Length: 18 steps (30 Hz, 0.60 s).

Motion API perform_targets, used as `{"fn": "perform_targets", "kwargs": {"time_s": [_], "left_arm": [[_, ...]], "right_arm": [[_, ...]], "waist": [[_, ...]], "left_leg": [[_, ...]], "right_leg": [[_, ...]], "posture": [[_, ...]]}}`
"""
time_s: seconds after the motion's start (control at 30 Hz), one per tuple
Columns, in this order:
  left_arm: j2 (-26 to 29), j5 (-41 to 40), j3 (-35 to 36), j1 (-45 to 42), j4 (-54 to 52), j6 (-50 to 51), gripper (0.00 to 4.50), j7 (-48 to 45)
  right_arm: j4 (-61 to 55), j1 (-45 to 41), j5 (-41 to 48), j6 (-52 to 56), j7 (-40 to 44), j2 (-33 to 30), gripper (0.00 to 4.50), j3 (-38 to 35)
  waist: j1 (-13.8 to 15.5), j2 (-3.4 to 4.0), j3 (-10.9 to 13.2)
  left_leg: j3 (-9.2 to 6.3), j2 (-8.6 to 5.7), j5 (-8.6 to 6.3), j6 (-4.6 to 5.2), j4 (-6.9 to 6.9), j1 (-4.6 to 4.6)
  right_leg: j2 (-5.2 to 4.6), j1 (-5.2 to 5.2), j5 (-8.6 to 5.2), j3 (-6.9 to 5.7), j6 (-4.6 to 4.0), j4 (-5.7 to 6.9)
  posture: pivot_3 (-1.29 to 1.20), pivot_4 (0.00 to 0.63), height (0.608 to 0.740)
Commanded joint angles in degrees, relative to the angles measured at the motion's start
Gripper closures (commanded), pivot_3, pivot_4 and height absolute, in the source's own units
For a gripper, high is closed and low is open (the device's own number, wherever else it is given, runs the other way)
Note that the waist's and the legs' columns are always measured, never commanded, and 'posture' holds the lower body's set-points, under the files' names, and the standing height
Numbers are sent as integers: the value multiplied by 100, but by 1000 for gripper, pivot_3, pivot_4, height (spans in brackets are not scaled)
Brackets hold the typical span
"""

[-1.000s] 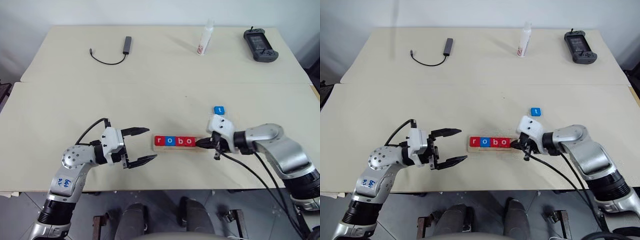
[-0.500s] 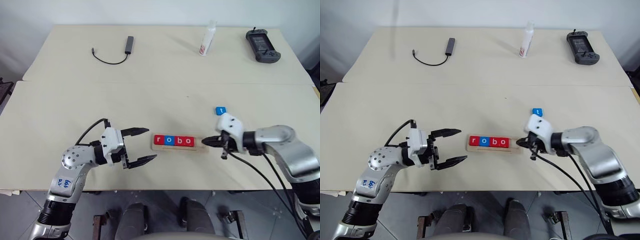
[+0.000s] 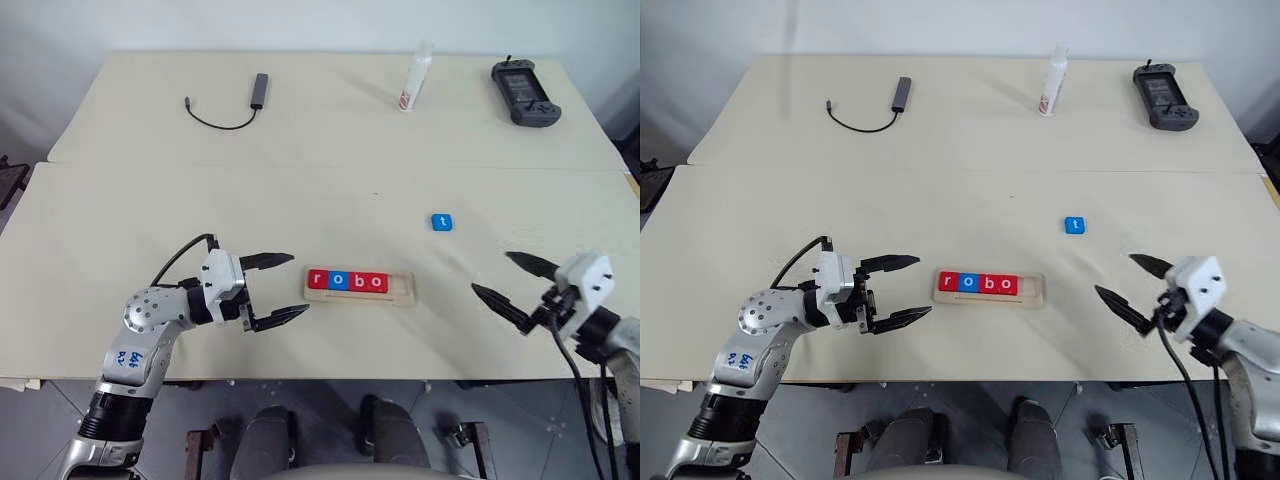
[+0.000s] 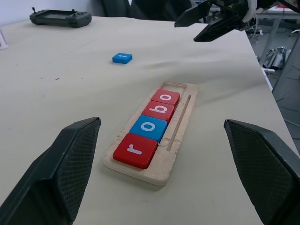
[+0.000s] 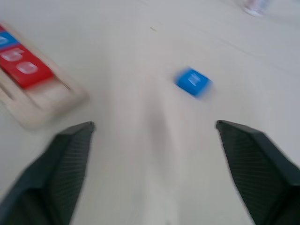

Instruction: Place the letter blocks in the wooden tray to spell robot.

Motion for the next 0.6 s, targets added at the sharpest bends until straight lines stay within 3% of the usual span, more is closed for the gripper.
{"fn": "perform_targets", "kwargs": {"time_s": [0.03, 0.2, 0.5, 0.6], "left_arm": [[52, -12, 140, -52, 35, -148, 0, -38], [69, -1, 162, -83, 121, -225, 0, -73], [-6, 20, 127, -96, 131, -279, 0, -42], [-73, -120, 112, -20, -36, -209, 0, -58]], "right_arm": [[286, 84, 217, -327, -86, 59, 73, -431], [416, 121, 152, -476, 1, 56, 73, -199], [-331, -1558, 184, 1810, -1305, -7, 73, 1012], [-1, -2560, 92, 2799, -2176, 317, 73, 1401]], "waist": [[-2, 0, 0], [-30, 4, -2], [-132, 9, -5], [-133, 9, -5]], "left_leg": [[2, 0, 0, 0, 0, 1], [4, 3, 0, 0, -1, 5], [2, 7, 2, -1, 3, 7], [1, 5, 2, -1, 5, 1]], "right_leg": [[0, 0, 0, 3, 0, -1], [2, -1, 0, 6, 0, 2], [2, -2, 0, 9, -1, 11], [1, -4, 0, 8, -2, 10]], "posture": [[0, 150, 740], [0, 150, 740], [0, 150, 740], [0, 150, 740]]}}
